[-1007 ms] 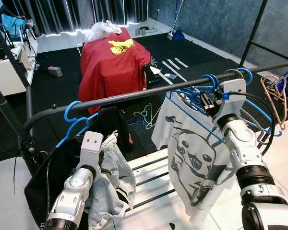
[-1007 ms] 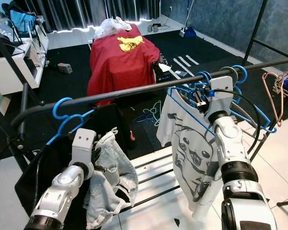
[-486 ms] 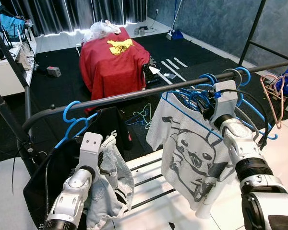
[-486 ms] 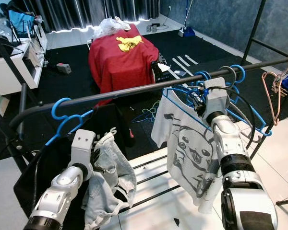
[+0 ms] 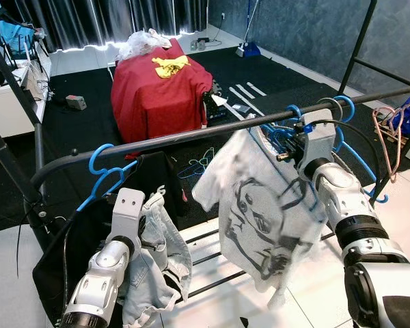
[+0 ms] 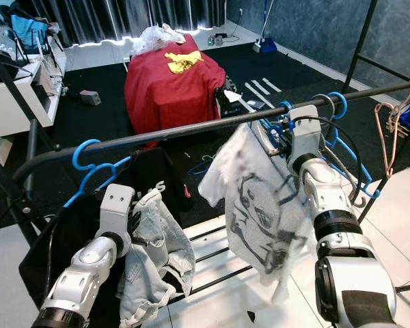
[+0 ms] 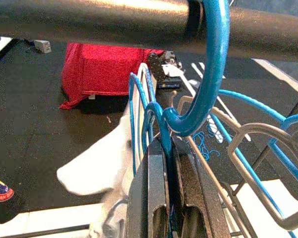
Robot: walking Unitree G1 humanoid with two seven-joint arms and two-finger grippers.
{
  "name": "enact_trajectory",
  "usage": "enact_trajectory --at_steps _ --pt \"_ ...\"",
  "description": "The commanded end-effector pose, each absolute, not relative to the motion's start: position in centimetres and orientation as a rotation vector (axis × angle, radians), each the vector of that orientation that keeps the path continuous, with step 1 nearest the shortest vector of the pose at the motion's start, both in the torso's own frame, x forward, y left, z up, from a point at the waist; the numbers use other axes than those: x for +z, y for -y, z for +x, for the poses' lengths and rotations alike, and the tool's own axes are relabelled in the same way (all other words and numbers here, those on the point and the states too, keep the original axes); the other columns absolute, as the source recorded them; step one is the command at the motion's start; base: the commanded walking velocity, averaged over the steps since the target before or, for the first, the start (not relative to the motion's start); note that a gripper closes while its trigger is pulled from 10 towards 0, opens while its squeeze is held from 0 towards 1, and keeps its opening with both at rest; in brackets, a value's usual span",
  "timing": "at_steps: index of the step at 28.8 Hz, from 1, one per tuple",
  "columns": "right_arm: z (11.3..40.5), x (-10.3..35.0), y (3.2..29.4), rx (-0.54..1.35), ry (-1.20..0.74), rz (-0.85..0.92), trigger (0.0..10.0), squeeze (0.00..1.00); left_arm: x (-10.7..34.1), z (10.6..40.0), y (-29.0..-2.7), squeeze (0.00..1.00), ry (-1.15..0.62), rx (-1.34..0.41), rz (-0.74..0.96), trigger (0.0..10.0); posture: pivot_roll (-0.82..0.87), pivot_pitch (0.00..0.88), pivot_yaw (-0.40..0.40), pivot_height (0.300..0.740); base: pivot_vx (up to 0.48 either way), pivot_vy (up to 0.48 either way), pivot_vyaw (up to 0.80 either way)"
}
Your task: Hang hanger
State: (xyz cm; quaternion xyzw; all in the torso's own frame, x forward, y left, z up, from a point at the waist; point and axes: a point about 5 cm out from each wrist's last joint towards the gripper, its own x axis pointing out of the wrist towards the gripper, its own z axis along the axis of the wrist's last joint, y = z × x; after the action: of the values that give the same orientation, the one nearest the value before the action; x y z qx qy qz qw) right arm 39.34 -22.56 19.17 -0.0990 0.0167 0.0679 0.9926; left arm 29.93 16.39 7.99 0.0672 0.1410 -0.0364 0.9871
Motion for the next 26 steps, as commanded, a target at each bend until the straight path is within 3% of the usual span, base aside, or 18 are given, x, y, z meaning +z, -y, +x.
enact_trajectory --at_steps 1,5,7,8,9,12,13,14,18,19,24,25,26 --pt "39.4 18.66 22.2 0.152 -0.071 -0.205 0.0 0.0 8.47 30.25 -17.38 0.0 -0.267 -0.048 0.155 10.0 0.03 0.025 0.034 0.74 0.0 0.0 0.0" --pt "39.45 18.54 22.1 0.154 -0.084 -0.2 0.0 0.0 8.51 30.27 -17.57 0.0 -0.268 -0.048 0.162 10.0 0.03 0.022 0.032 0.74 0.0 0.0 0.0" --pt "39.49 18.52 22.01 0.162 -0.087 -0.202 0.8 0.0 8.5 30.25 -17.66 0.0 -0.269 -0.048 0.166 10.0 0.03 0.02 0.031 0.74 0.0 0.0 0.0" --pt "39.48 18.42 21.87 0.171 -0.091 -0.206 2.2 0.0 8.49 30.23 -17.67 0.0 -0.269 -0.05 0.168 10.0 0.03 0.018 0.031 0.74 0.0 0.0 0.0" --pt "39.47 18.37 21.85 0.17 -0.091 -0.213 10.0 0.0 8.49 30.23 -17.67 0.0 -0.269 -0.05 0.168 10.0 0.03 0.017 0.031 0.74 0.0 0.0 0.0" --pt "39.46 18.35 21.84 0.169 -0.091 -0.219 10.0 0.0 8.49 30.23 -17.67 0.0 -0.269 -0.05 0.169 10.0 0.03 0.017 0.031 0.74 0.0 0.0 0.0" --pt "39.44 18.3 21.86 0.163 -0.088 -0.214 10.0 0.8 8.48 30.2 -17.65 0.0 -0.269 -0.051 0.169 10.0 0.03 0.017 0.031 0.74 0.0 0.0 0.0" --pt "39.39 18.2 21.83 0.165 -0.088 -0.204 10.0 1.0 8.45 30.15 -17.63 0.0 -0.269 -0.051 0.169 10.0 0.03 0.012 0.031 0.74 0.0 0.0 0.0" --pt "39.31 18.03 21.79 0.164 -0.092 -0.202 10.0 1.0 8.37 30.03 -17.58 0.0 -0.271 -0.052 0.169 10.0 0.03 0.009 0.032 0.74 0.0 0.0 0.0" --pt "39.3 18.0 21.81 0.16 -0.093 -0.212 10.0 0.0 8.35 30.01 -17.57 0.0 -0.271 -0.053 0.169 10.0 0.03 0.009 0.032 0.74 0.0 0.0 0.0" --pt "39.26 18.03 21.55 0.161 -0.087 -0.219 10.0 0.0 8.3 29.96 -17.57 0.0 -0.272 -0.055 0.17 10.0 0.03 0.004 0.033 0.74 0.0 0.0 0.0" --pt "39.17 18.03 21.24 0.168 -0.078 -0.203 10.0 1.0 8.29 29.94 -17.56 0.0 -0.272 -0.055 0.169 10.0 0.03 0.001 0.03 0.74 0.0 0.0 0.0" --pt "39.17 18.03 21.24 0.168 -0.078 -0.203 10.0 1.0 8.29 29.94 -17.56 0.0 -0.272 -0.055 0.169 10.0 0.03 0.001 0.03 0.74 0.0 0.0 0.0"
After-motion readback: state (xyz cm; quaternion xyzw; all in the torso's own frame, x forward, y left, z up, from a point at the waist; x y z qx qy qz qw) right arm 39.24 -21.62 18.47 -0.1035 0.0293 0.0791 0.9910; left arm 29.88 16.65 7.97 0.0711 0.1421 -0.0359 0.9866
